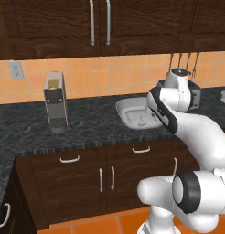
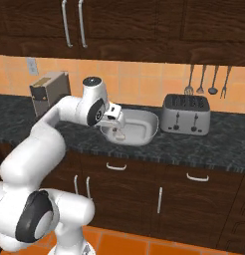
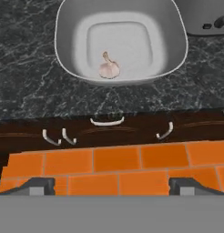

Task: Place one garlic and one steak in each tupperware on the nearby counter, to pack two identical lunches.

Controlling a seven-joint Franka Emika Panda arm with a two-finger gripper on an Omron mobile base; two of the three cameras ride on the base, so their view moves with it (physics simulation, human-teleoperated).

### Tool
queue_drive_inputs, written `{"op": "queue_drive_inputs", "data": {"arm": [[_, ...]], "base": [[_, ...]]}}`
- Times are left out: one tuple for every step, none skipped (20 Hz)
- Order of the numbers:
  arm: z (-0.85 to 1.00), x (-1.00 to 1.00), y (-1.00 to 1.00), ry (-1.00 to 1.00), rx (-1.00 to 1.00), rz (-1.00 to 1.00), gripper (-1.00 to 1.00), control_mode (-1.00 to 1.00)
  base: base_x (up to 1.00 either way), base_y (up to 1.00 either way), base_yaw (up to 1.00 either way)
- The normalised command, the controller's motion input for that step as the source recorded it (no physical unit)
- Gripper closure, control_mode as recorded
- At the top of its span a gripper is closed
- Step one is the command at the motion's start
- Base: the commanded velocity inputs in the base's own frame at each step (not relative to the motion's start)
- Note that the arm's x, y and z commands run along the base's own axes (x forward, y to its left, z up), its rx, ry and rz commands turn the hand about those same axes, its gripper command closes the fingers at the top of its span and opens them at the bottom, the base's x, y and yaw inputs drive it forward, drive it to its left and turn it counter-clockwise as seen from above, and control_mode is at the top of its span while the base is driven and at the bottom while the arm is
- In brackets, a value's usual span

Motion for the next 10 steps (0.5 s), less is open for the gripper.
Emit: {"op": "queue_drive_inputs", "data": {"arm": [[1.00, -1.00, 0.09, 0.29, 0.03, 0.00, -1.00, -1.00], [1.00, -1.00, 0.09, 0.29, 0.04, 0.00, -1.00, -1.00], [1.00, -1.00, 0.12, 0.28, 0.04, 0.00, -1.00, -1.00], [1.00, -1.00, 0.14, 0.27, 0.04, 0.00, -1.00, -1.00], [1.00, -1.00, 0.18, 0.25, 0.03, 0.00, -1.00, -1.00], [1.00, -1.00, 0.19, 0.24, 0.03, 0.00, -1.00, -1.00], [0.97, -1.00, 0.22, 0.20, 0.01, 0.00, -1.00, -1.00], [0.94, -1.00, 0.29, 0.16, 0.01, 0.00, -1.00, -1.00], [0.86, -1.00, 0.29, 0.13, 0.00, 0.00, -1.00, -1.00], [0.69, -1.00, 0.31, 0.07, 0.00, 0.00, -1.00, -1.00]], "base": [[0.00, 0.00, 0.00], [0.00, 0.00, 0.00], [0.00, 0.00, 0.00], [0.00, 0.00, 0.00], [0.00, 0.00, 0.00], [0.00, 0.00, 0.00], [0.00, 0.00, 0.00], [0.00, 0.00, 0.00], [0.00, 0.00, 0.00], [0.00, 0.00, 0.00]]}}
